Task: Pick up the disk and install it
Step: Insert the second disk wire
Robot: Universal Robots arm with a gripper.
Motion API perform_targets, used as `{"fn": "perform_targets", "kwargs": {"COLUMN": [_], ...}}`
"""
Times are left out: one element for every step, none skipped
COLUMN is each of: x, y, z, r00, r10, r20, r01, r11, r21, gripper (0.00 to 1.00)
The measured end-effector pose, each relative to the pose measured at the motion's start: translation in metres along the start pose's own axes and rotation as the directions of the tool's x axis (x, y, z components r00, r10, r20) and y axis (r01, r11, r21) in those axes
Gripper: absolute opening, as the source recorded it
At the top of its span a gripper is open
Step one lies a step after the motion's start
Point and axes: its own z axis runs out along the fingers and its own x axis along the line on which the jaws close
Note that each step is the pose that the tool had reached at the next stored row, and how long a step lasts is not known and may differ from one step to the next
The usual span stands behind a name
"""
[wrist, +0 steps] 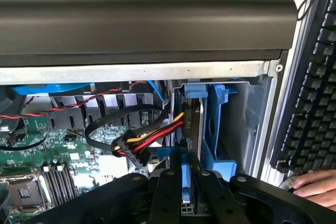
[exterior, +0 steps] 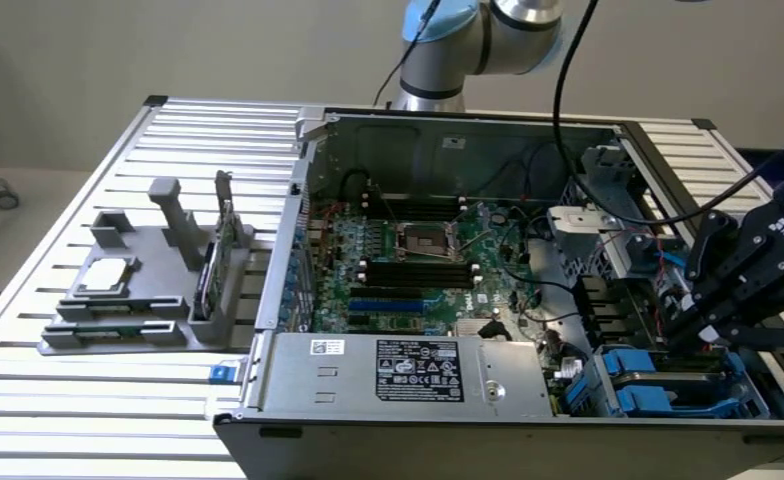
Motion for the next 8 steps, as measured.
{"fn": "perform_targets", "kwargs": {"x": [0.0000, 0.0000, -0.0001, -0.0002, -0.0002, -0.0002, -0.0003, -0.0003], "y": [-0.0006, -0.0019, -0.0035, -0.0052, -0.0065, -0.0072, -0.0074, -0.0075], "z": [0.0002, 0.0007, 0.0012, 0.0017, 0.0022, 0.0024, 0.0024, 0.0025], "r00": [1.0000, 1.0000, 1.0000, 1.0000, 1.0000, 1.0000, 1.0000, 1.0000], "r10": [0.000, 0.000, 0.000, 0.000, 0.000, 0.000, 0.001, 0.001], "r20": [-0.0015, -0.0030, -0.0039, -0.0047, -0.0055, -0.0066, -0.0074, -0.0081], "r01": [0.000, 0.000, 0.000, 0.000, -0.001, -0.001, -0.001, -0.001], "r11": [1.0000, 1.0000, 0.9999, 0.9998, 0.9997, 0.9996, 0.9995, 0.9994], "r21": [-0.0029, -0.0072, -0.0119, -0.0180, -0.0233, -0.0275, -0.0312, -0.0345], "gripper": [0.16, 0.16, 0.16, 0.16, 0.16, 0.16, 0.16, 0.16]}}
